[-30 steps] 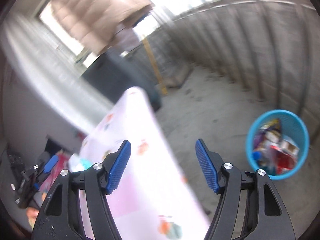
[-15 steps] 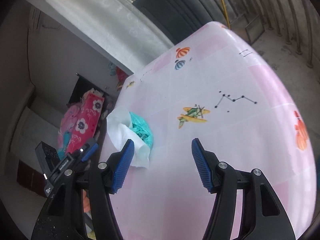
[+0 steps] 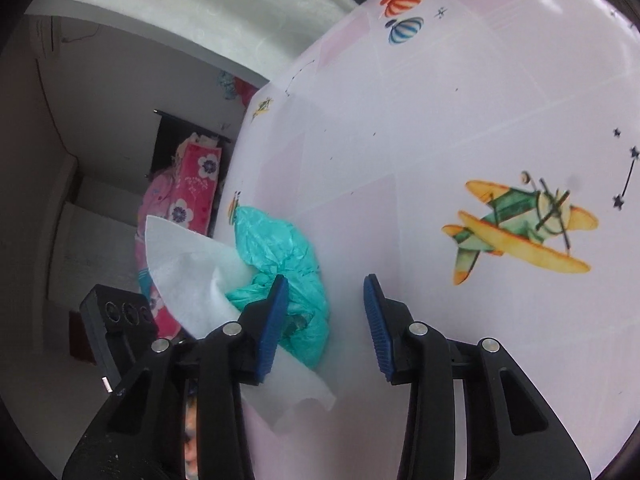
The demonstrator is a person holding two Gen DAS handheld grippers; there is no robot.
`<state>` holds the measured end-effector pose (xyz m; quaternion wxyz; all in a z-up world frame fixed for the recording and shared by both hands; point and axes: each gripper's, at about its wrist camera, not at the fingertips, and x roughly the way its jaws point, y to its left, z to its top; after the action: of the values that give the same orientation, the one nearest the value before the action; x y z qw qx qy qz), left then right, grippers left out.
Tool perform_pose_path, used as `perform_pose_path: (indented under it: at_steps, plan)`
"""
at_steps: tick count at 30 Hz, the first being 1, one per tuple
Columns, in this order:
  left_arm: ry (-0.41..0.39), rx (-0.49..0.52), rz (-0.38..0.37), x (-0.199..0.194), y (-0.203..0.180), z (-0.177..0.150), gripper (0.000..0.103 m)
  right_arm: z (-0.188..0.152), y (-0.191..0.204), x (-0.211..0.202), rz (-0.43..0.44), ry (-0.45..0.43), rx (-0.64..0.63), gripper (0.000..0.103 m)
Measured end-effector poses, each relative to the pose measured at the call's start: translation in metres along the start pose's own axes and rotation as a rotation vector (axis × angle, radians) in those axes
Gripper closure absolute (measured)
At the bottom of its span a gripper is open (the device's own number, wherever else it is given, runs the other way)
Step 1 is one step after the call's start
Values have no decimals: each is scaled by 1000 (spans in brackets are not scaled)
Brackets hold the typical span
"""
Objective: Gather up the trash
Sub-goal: 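Grasp the white tissue with the left tool while the right tool grasps the teal bag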
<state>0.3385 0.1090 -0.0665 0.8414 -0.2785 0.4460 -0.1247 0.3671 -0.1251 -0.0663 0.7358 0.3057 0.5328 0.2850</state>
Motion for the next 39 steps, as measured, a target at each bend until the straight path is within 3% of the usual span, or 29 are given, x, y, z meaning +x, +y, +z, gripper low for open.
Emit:
perform_pose_path:
  at_steps: [5, 11, 16, 23, 26, 29, 33, 35, 39]
  plan:
    - [28, 21, -20, -2, -5, -9, 97, -17, 3, -15, 48, 35, -5, 77]
    - [109, 69, -62, -10, -16, -41, 100, -42, -4, -36, 97, 47, 30, 78]
    - [169, 105, -102, -31, -21, -80, 100, -78, -9, -57, 100, 64, 44, 78]
    - [242, 147, -146, -76, -24, -147, 100, -154, -18, -94, 109, 72, 117, 78]
    - [221, 155, -146, -93, -21, -160, 98, -174, -21, -110, 56, 38, 125, 78]
    - [148, 180, -110, -115, -19, -163, 96, -177, -20, -120, 22, 4, 113, 77]
    - [83, 176, -167, -143, -21, -159, 93, -177, -22, -129, 14, -21, 119, 71]
    - [66, 178, -211, -153, -23, -161, 76, -181, -24, -137, 13, -34, 120, 69]
    - [68, 180, -276, -156, -30, -164, 64, -186, -26, -142, 19, -44, 119, 68]
